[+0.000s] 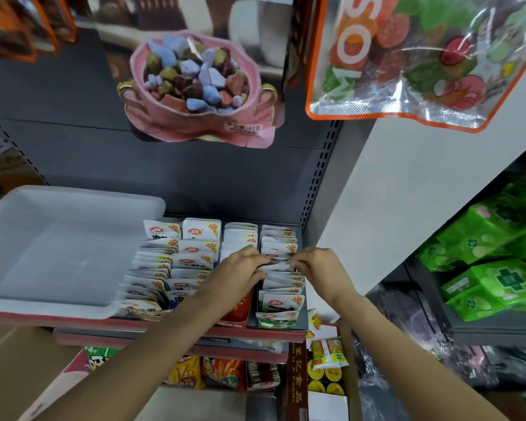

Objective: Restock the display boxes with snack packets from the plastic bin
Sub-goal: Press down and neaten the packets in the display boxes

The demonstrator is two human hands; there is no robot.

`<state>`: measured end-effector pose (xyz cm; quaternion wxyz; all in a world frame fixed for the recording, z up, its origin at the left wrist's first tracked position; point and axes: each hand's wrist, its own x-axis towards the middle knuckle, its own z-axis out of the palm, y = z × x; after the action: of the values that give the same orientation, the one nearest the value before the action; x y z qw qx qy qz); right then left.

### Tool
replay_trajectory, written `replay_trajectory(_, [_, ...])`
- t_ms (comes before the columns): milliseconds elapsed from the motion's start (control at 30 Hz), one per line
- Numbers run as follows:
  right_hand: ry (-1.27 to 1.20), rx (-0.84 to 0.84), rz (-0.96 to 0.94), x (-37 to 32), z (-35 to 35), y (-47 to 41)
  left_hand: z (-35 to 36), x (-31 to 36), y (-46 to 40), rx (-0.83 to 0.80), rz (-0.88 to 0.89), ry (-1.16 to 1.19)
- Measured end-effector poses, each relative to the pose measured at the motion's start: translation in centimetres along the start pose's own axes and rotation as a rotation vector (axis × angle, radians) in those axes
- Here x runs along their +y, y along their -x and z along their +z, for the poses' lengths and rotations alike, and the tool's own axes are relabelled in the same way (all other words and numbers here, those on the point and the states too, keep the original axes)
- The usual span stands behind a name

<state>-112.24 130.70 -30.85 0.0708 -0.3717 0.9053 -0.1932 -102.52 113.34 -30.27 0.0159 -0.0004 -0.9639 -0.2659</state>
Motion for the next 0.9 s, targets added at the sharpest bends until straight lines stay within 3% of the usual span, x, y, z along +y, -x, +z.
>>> replay_trajectory(233, [-0.216, 0.079, 0.235, -0.5, -0.9, 1.4, 0.3, 0.0, 1.2, 0.071, 0.119, -0.021])
replay_trajectory(333, [-0.281, 0.024, 0.285, -0.8, -1.5, 2.4, 0.8, 0.1, 1.6, 0.059, 0.156, -0.04])
replay_trajectory(500, [-0.395, 0.005, 0.268, -2.1, -1.2, 3.0, 1.3, 0.0, 1.8, 0.071, 0.102, -0.009])
replay_trajectory(667, [-0.338, 0.112, 0.211, -2.1, 0.5, 3.2, 1.5, -0.3, 2.6, 0.128, 0.126, -0.127])
replay_trajectory(800, [-0.249, 0.14, 0.138, -2.2, 0.5, 3.2, 1.0, 0.5, 2.2, 0.087, 0.083, -0.215])
replay_trajectory(900, [-0.264, 0.146, 0.144, -2.1, 0.6, 3.7, 0.5, 0.8, 2.9, -0.003, 0.144, -0.124])
